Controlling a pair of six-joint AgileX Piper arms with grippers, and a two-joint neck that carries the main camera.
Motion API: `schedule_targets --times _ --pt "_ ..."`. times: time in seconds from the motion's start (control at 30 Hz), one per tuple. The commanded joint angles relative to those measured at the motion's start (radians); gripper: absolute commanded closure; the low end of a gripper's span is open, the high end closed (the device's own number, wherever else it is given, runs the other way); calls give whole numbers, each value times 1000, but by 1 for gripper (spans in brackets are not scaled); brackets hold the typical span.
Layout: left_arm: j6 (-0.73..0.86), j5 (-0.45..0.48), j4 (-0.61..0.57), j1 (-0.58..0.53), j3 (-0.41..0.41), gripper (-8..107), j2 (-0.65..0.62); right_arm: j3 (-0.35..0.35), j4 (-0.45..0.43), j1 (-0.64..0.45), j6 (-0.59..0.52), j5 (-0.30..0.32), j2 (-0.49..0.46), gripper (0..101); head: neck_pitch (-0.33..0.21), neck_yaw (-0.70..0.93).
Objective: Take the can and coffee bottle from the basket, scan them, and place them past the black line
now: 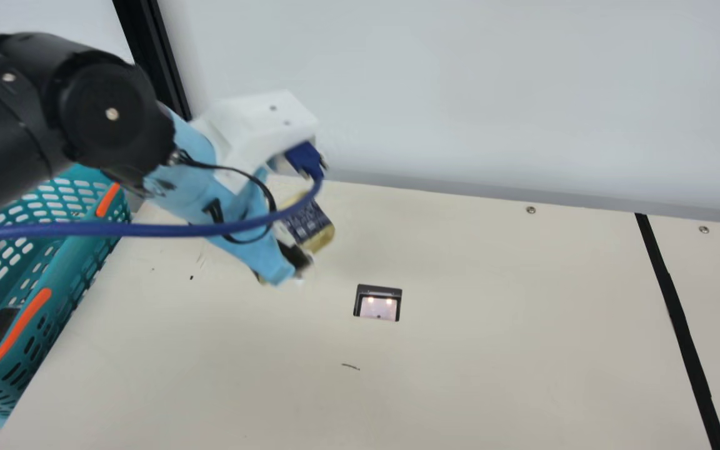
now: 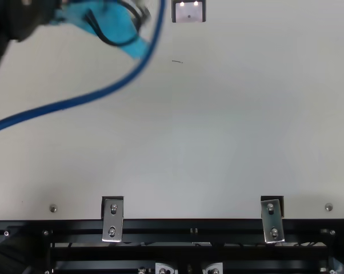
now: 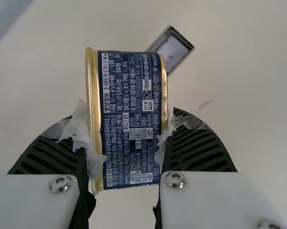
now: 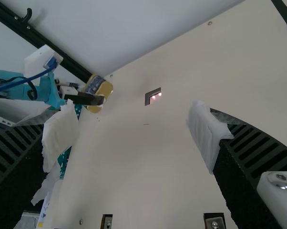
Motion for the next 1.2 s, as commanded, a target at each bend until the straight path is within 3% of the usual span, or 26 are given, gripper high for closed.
schedule_targets --times 0.0,0.43,0.87,0.9,0.93,1.17 --pt "48 19 -65 -15 14 89 12 0 0 0 0 0 0 0 -2 -11" --pt "247 77 -240 -104 77 89 109 0 0 0 0 0 0 0 -2 -11" --pt "355 7 -272 -142 154 89 190 0 0 0 0 0 0 0 -2 -11" --pt "361 -5 -279 -141 160 72 189 0 0 0 0 0 0 0 -2 -11" --pt "364 -18 -291 -138 166 9 184 0 0 0 0 0 0 0 -2 -11" --pt "404 -75 -524 -44 211 9 51 -12 19 -11 -30 -6 22 0 -2 -11"
